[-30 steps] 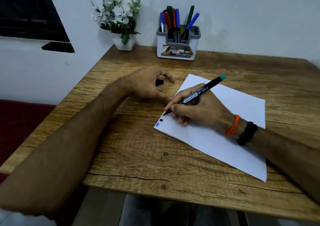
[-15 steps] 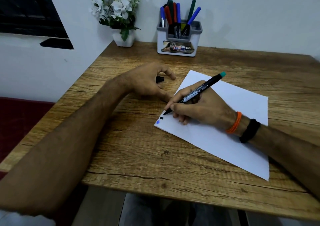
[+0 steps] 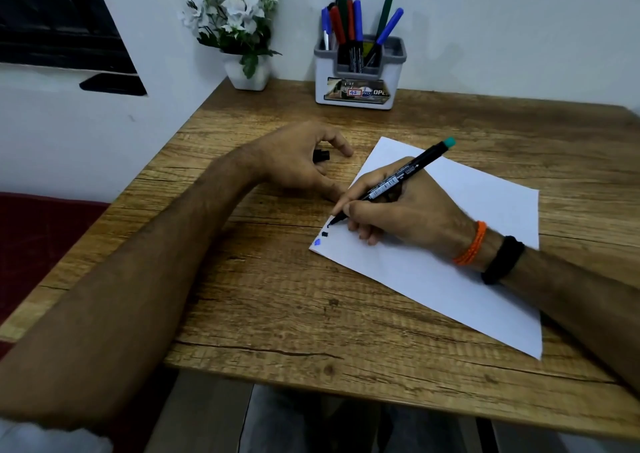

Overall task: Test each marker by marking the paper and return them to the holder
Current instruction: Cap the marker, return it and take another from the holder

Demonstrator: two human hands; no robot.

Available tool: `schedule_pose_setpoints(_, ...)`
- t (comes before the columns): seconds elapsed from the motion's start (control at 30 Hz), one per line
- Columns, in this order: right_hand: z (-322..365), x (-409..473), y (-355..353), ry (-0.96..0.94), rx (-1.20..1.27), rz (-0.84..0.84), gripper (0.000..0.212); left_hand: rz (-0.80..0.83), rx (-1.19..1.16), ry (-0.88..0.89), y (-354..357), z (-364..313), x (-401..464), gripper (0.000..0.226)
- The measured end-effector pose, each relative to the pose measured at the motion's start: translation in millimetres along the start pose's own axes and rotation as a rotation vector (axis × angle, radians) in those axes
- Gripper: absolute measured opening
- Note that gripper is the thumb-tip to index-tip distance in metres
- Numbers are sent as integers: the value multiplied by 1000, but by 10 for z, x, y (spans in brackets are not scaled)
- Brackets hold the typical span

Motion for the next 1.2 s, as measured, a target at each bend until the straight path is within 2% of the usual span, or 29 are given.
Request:
schedule_pose_setpoints(1.07, -34, 16, 5, -41, 17, 8, 11, -10, 54, 13, 9, 13, 18, 63)
schedule_pose_setpoints(1.2, -59, 37, -34, -43, 119, -49, 11, -7, 55, 0, 7, 19, 32, 61)
Point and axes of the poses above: each hand's wrist, its own x-axis towards the middle knuckle, its own y-axis out of the palm, z = x × y, the point moved 6 cm from there along x, towards the middle knuckle, and after that the axes turned 12 degrees about -y, right-handed, at the moved point
